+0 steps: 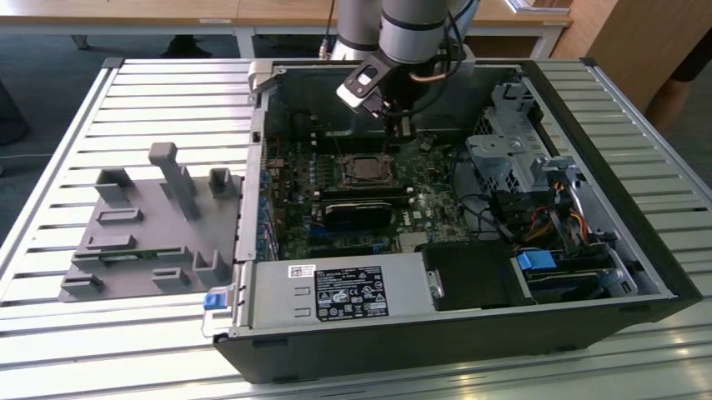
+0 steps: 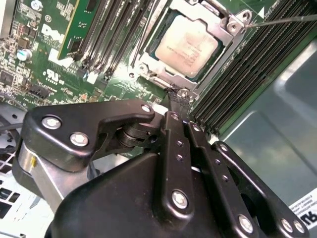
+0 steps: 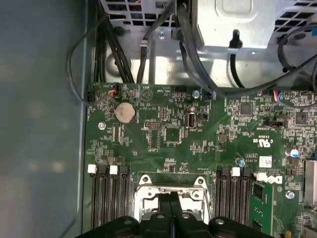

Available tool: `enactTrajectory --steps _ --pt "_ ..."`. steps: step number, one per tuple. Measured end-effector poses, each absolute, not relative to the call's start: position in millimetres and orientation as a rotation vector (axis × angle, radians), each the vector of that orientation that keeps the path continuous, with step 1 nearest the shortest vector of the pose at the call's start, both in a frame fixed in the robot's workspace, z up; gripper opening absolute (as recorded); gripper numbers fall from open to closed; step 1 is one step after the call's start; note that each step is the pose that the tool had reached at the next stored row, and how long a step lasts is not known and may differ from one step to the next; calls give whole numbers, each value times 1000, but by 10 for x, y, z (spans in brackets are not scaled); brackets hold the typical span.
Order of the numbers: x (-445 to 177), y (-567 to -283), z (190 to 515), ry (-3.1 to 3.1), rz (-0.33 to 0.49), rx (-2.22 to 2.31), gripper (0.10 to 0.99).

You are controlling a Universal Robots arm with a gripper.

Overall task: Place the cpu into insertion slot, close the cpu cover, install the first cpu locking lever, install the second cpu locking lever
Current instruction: 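Close the cpu cover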

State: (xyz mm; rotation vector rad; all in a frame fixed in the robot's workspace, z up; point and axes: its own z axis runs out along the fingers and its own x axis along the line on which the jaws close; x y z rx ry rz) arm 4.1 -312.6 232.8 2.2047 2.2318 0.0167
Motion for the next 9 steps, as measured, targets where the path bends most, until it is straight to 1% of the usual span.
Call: enactTrajectory --steps 9 --pt "-67 -3126 2309 2232 17 2205 106"
